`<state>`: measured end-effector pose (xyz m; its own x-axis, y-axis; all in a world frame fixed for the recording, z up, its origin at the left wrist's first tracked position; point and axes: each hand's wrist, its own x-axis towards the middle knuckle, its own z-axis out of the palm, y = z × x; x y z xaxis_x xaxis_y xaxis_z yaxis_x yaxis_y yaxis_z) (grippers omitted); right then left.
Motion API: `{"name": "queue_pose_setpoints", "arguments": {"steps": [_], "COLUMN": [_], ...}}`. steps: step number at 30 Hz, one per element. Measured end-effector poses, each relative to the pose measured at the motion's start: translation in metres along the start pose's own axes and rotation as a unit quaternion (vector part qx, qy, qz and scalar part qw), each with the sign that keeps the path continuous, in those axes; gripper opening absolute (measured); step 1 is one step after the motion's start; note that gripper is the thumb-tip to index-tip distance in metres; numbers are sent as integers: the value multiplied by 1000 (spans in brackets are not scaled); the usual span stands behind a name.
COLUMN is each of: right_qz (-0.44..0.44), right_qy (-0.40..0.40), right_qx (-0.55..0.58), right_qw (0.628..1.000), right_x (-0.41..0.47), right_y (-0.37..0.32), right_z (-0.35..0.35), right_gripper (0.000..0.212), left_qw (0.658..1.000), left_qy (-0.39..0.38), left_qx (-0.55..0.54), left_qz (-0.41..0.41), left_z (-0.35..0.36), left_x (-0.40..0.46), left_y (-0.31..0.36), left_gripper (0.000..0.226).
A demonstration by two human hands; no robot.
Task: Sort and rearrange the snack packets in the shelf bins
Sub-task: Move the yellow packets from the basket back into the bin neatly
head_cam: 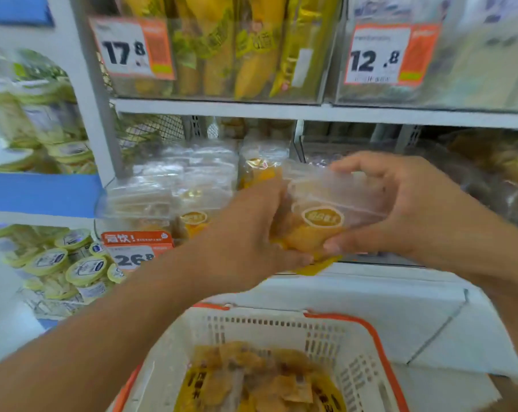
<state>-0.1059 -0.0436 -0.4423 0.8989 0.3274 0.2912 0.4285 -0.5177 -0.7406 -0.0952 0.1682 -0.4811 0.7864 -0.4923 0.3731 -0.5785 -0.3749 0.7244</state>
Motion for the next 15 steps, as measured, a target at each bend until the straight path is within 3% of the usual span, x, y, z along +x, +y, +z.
{"name": "queue_pose_setpoints", "arguments": {"steps": [3,5,7,9,12,15], "right_qz": [-87,-112,-130,-156,-149,-127], "right_qy": [-2,-29,-43,-10,55,63], "right_qx": [-250,-273,-265,-252,-207,-223], "right_qw": [964,955,955,955,965,965], "right_x": [30,44,54,64,80,100], "right_y": [-18,-15,-3,14,34,45], "right_z": [-7,5,19,24,24,33], "right_gripper": [66,58,49,41,44,43], "left_qw": [979,982,991,988,967,895], "left_qy": [76,103,128,155,157,69], "left_qx": [174,138,28,15,202,430], "left_qz": [76,76,10,-24,-19,-95], "left_z": [-14,-11,-3,-2,-25,-54], "left_x": [17,22,26,36,43,37], "left_y": [-5,-19,-30,-41,-47,-63], "left_gripper": [54,45,50,56,68,102]}}
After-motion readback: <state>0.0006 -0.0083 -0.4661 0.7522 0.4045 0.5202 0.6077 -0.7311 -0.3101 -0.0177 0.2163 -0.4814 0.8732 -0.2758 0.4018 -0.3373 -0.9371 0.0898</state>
